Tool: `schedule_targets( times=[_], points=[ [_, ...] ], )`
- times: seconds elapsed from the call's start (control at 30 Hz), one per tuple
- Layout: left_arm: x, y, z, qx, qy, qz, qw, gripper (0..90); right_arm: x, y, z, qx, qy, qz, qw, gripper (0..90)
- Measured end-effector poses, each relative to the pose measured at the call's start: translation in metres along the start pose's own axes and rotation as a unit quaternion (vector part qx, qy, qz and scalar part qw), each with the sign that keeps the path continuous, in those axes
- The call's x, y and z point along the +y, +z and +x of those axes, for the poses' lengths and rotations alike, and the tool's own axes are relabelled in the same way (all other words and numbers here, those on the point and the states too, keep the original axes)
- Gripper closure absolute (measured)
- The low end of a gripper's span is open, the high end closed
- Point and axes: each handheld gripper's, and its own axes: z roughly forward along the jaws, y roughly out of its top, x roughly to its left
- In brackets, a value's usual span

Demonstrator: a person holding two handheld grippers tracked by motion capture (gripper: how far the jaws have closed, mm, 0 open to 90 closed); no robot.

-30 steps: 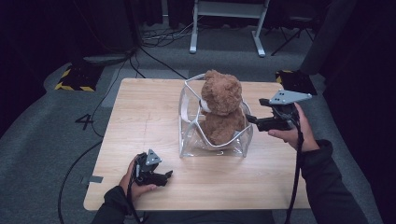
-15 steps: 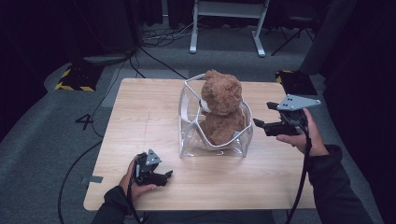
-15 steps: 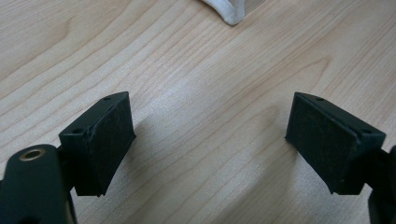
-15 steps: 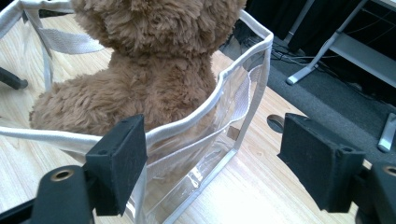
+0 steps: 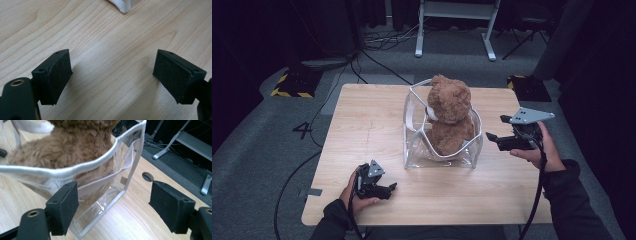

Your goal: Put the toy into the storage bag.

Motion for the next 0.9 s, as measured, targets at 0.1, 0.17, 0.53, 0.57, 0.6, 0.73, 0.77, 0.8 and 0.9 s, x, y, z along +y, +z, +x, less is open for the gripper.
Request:
schedule_targets(
  times=[0.1,0.17,0.53,0.57,0.6,0.73,0.77,0.8,0.9],
  points=[
    [0.000,0.000,0.000,0.000,0.000,0.000,1.0000,15.1,-0.004,0.001,-0.001,-0.001,0.003,0.004,1.0000,23.0],
    [0.000,0.000,0.000,0.000,0.000,0.000,1.0000,15.1,-0.006,0.001,-0.001,-0.003,0.005,0.006,1.0000,23.0],
    [0.000,0.000,0.000,0.000,0.000,0.000,1.0000,15.1,-0.034,0.022,0.001,-0.007,0.001,0.052,0.9986,23.4],
    [0.000,0.000,0.000,0.000,0.000,0.000,1.0000,15.1,-0.036,0.023,0.002,-0.007,0.000,0.055,0.9985,23.4],
    [0.000,0.000,0.000,0.000,0.000,0.000,1.0000,15.1,-0.037,0.023,0.002,-0.009,0.000,0.056,0.9984,23.4],
    [0.000,0.000,0.000,0.000,0.000,0.000,1.0000,15.1,-0.045,0.027,0.002,-0.010,0.001,0.066,0.9978,23.4],
    [0.000,0.000,0.000,0.000,0.000,0.000,1.0000,15.1,-0.046,0.028,0.002,-0.010,0.001,0.068,0.9976,23.4],
    [0.000,0.000,0.000,0.000,0.000,0.000,1.0000,15.1,-0.048,0.029,0.003,-0.009,0.002,0.071,0.9975,23.4],
    [0.000,0.000,0.000,0.000,0.000,0.000,1.0000,15.1,-0.054,0.032,0.004,-0.008,0.000,0.077,0.9970,24.8]
  ],
)
